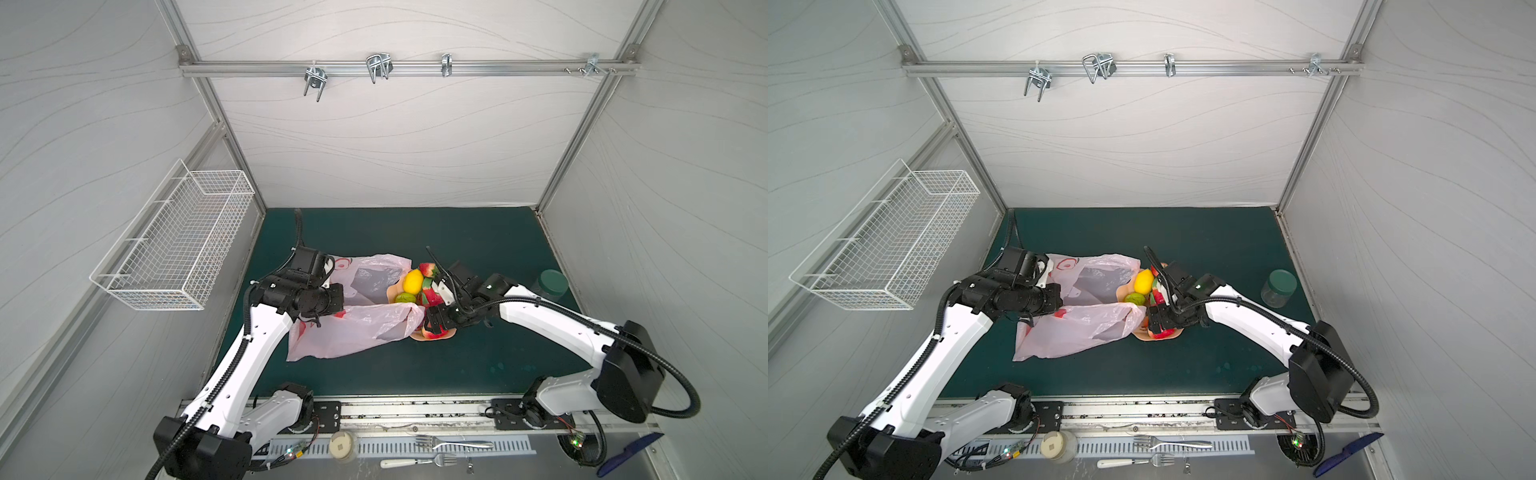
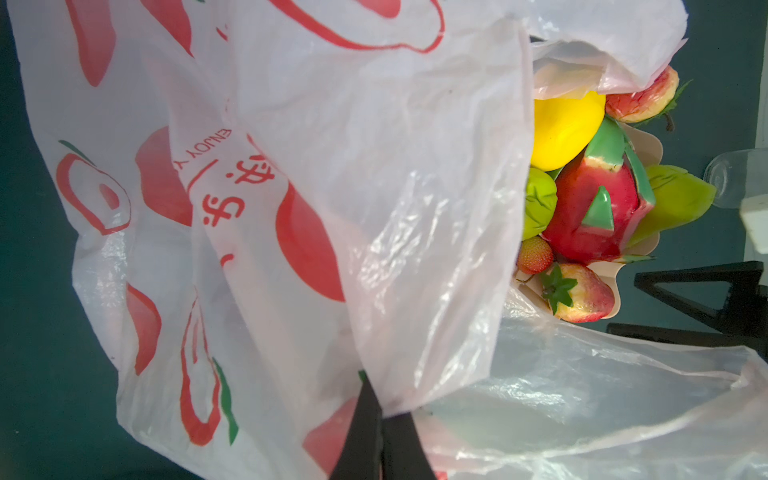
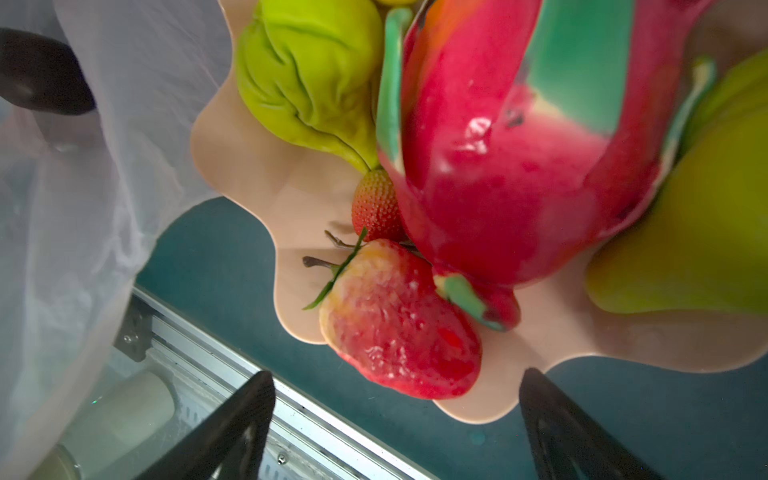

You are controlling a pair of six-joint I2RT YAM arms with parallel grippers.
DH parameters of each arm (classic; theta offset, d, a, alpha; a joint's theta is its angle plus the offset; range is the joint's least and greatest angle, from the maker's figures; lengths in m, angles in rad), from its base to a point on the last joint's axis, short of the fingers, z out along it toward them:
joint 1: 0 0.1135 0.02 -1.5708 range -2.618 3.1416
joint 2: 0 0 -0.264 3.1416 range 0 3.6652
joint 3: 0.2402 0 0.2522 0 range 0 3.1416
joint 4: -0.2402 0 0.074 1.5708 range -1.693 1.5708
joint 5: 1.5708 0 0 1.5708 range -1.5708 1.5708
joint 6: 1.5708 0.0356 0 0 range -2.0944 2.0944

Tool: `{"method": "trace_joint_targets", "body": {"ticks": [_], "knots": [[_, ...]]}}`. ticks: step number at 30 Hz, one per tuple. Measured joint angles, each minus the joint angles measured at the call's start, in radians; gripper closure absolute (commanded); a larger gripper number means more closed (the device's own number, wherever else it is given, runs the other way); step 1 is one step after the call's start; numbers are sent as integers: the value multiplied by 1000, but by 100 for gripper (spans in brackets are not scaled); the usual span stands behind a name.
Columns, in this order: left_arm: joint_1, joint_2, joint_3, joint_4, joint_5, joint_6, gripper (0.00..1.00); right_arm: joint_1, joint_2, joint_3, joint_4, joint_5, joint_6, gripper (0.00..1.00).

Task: Place the fruits into the plastic bag
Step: 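Lower the right gripper and grasp the large strawberry on the plate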

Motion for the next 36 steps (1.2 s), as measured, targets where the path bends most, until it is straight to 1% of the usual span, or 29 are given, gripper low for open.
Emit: {"method": "trace_joint_targets", "body": {"ticks": [9,15,22,32,36], "knots": [[0,0,-5,3,0,0,100,2,56,-3,29,-5,-54,10],[0,0,-10,3,0,0,100,4,95,-3,51,-5,-68,15],[0,0,-11,3,0,0,100,8,132,-3,73,-13,-78,26],[0,0,-11,3,0,0,100,10,135,-9,77,-21,-74,49],[0,0,-11,3,0,1,100,10,127,-9,77,-27,-58,54]]}}
